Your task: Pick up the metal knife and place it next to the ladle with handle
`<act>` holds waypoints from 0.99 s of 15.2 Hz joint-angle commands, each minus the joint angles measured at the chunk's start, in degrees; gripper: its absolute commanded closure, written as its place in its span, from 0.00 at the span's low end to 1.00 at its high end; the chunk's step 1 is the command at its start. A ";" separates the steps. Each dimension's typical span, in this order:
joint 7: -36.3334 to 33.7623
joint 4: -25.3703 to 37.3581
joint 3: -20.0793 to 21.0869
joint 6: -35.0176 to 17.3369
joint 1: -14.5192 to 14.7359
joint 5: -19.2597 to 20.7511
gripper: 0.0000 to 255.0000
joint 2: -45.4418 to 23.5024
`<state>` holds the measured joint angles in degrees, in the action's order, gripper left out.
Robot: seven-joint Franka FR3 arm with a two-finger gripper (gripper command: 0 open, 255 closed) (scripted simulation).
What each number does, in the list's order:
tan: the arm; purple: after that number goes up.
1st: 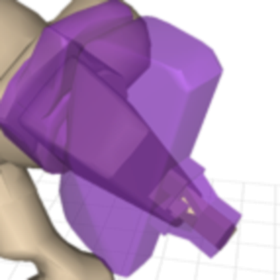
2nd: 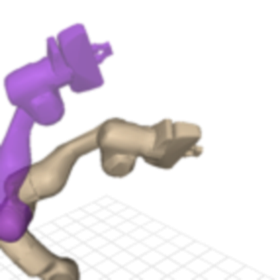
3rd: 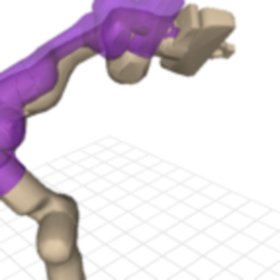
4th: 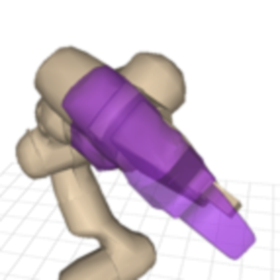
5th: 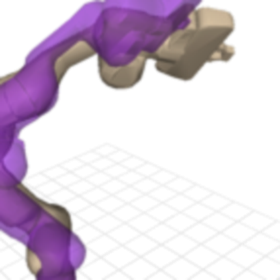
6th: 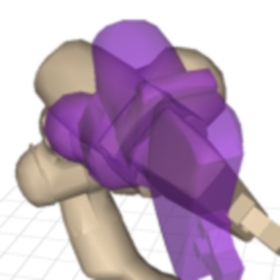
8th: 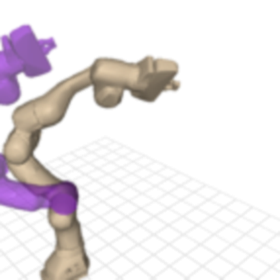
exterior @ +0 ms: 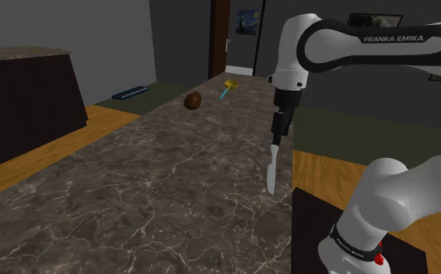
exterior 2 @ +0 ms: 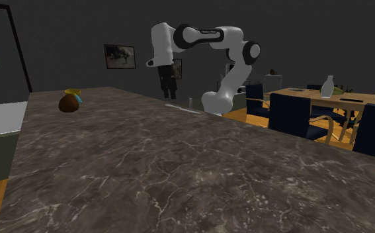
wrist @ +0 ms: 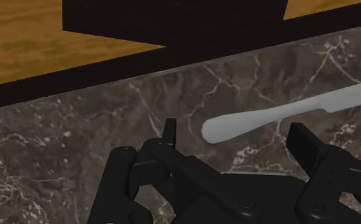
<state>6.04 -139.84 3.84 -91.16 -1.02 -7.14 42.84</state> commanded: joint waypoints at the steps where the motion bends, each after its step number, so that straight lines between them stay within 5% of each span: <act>1: 0.00 0.00 0.00 0.00 0.00 0.00 0.00 0.00; 5: -32.60 -2.47 11.29 2.44 -7.63 -7.67 0.00 8.89; 10: -72.13 1.88 27.07 5.39 -19.14 -17.40 0.00 13.06; 15: -71.67 -2.23 28.50 2.37 -18.68 -18.85 0.00 14.21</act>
<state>-65.41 -141.31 31.99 -88.15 -19.70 -25.67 56.88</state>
